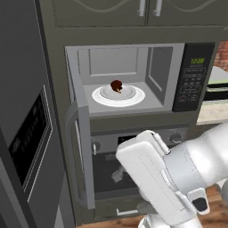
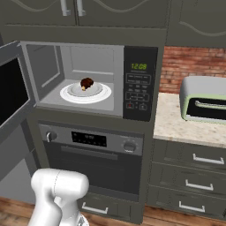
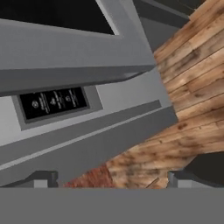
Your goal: Transport the steak from the fridge to the microwave and turn on the microwave.
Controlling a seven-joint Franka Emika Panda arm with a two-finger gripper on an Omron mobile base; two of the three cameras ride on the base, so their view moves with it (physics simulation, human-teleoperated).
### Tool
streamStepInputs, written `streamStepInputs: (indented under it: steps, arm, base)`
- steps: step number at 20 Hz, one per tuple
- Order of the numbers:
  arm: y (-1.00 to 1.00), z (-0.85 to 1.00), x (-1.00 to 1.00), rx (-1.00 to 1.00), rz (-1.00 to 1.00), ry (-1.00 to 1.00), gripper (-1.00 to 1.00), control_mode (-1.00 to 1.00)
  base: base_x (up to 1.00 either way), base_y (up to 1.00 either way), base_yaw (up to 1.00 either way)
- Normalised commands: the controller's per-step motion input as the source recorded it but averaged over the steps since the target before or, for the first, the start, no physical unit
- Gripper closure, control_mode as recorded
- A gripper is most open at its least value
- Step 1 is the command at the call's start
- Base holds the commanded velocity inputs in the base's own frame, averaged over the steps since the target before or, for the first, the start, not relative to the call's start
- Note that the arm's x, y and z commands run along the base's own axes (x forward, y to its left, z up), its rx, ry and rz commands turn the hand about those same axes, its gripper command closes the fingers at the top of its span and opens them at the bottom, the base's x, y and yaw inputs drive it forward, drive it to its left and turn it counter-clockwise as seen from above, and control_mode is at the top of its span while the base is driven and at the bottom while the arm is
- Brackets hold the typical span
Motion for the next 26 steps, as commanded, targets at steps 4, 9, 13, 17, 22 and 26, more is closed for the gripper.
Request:
streamStepInputs:
  steps: [4,9,13,17,22,26]
  arm:
    - [0.30,-0.13,0.00,0.01,-0.27,0.00,-1.00,-1.00]
    - [0.30,-0.10,0.00,0.00,-0.27,0.00,-1.00,-1.00]
    - [0.26,-0.09,0.03,0.00,-0.28,0.00,-1.00,-1.00]
    - [0.17,-0.06,0.11,0.00,-0.28,0.00,-1.00,-1.00]
    - [0.11,-0.08,0.14,0.00,-0.23,0.00,-1.00,-1.00]
    - [0.03,-0.07,0.17,0.00,-0.13,0.00,-1.00,-1.00]
  base:
    - [0.00,0.00,0.00]
    - [0.00,0.00,0.00]
    - [0.00,0.00,0.00]
    - [0.00,0.00,0.00]
    - [0.00,0.00,0.00]
    - [0.00,0.00,0.00]
